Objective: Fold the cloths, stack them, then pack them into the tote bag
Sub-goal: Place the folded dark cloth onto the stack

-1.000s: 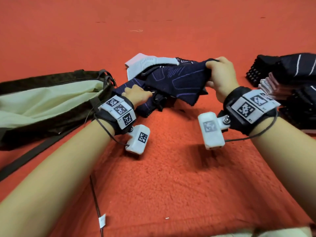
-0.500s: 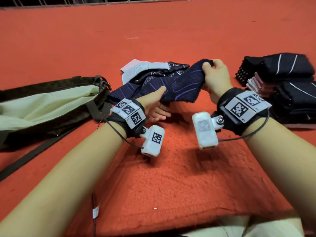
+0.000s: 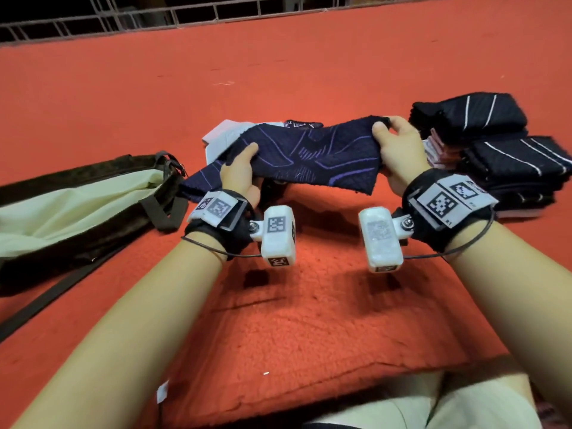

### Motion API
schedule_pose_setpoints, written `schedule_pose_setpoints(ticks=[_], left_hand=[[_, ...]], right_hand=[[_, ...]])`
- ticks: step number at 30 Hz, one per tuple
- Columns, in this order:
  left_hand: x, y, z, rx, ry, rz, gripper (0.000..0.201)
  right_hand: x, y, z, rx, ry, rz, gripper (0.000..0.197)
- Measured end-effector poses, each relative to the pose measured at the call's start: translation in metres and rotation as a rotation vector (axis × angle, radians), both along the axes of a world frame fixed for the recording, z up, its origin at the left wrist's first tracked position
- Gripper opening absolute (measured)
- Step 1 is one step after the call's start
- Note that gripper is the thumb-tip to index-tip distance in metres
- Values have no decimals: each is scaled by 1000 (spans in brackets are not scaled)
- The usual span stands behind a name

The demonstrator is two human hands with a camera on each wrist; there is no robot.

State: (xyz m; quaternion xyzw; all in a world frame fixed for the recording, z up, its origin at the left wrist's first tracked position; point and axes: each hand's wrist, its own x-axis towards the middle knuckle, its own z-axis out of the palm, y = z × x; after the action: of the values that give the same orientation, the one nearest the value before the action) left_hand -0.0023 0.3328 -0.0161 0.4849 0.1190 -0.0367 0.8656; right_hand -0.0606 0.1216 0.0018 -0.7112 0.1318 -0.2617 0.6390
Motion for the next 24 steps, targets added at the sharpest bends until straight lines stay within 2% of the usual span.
schedule_pose_setpoints(ticks=[2, 4, 7, 9, 12, 15, 17, 19, 24], left_hand=[[-5, -6, -4, 36, -33, -93, 23], [-13, -10, -6, 121, -48, -284, 11], [-15, -13, -16, 523, -30, -449, 10], [-17, -16, -24, 792, -11, -537, 8], [-19, -17, -30, 1022, 26, -639, 16], [-16, -16, -36, 1054, 36, -659, 15], [-17, -17, -36, 971, 67, -671, 5], [-17, -18, -35, 904, 100, -665, 8], [-12, -23, -27, 990, -34, -629, 15]], right_hand=[[-3, -15, -12, 40, 56, -28, 19], [-7, -29, -23, 54, 116, -58, 23], [-19, -47, -40, 73, 244, -97, 30], [-31, -52, -46, 92, 349, -99, 28], [-45, -54, -54, 109, 522, -10, 23], [-54, -54, -61, -18, 591, 70, 20], [-57, -53, -63, -95, 600, 75, 21], [-59, -53, -63, -158, 601, 75, 23], [-62, -52, -63, -240, 589, 66, 28]])
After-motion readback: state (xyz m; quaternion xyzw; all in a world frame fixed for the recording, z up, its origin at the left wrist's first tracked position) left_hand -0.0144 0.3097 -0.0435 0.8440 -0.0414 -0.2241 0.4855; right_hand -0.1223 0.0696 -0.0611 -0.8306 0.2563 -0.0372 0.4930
